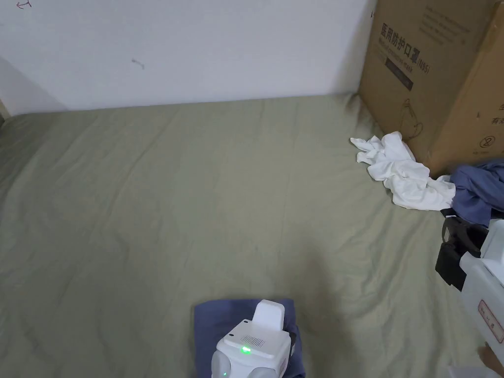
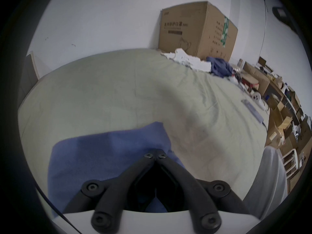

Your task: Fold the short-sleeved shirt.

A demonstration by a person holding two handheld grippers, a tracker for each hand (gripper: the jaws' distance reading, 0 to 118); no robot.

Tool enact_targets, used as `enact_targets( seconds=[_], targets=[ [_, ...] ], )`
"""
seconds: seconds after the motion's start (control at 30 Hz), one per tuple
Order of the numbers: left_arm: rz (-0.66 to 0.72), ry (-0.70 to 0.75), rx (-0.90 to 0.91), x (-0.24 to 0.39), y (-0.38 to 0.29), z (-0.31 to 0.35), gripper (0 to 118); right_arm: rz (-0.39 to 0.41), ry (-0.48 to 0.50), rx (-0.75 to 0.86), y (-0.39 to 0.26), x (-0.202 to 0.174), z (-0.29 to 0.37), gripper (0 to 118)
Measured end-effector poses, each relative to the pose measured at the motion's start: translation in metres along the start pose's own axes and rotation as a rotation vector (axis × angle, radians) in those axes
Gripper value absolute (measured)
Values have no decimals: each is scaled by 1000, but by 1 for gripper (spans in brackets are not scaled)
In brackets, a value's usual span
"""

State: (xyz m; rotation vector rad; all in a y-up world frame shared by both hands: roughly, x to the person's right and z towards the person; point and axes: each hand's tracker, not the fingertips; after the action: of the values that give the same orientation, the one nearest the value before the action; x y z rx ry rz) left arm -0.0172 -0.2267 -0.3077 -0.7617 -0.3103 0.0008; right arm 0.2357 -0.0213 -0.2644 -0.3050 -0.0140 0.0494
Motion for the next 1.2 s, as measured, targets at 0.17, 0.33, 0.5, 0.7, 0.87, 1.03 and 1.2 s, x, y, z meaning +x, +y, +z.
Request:
enact_targets(
  seconds=[0.17, 0.33, 0.5, 0.7, 0.87, 1.03, 1.2],
  targets=[
    [45, -16, 165, -15, 33, 48, 0, 2, 10, 28, 11, -10, 9, 0],
    [2, 49, 339, -35, 71, 102, 0, -1, 34, 78, 22, -21, 14, 0],
    [-19, 136, 483, -59, 100, 150, 0, -5, 66, 123, 33, -37, 18, 0],
    [3, 242, 604, -93, 119, 199, 0, -3, 96, 178, 40, -61, 20, 0],
    [25, 349, 672, -124, 119, 227, 0, -3, 112, 210, 41, -74, 21, 0],
    [32, 422, 682, -145, 110, 239, 0, 3, 117, 225, 39, -83, 21, 0],
    [60, 447, 675, -155, 102, 243, 0, -1, 131, 215, 38, -93, 23, 0]
  ],
)
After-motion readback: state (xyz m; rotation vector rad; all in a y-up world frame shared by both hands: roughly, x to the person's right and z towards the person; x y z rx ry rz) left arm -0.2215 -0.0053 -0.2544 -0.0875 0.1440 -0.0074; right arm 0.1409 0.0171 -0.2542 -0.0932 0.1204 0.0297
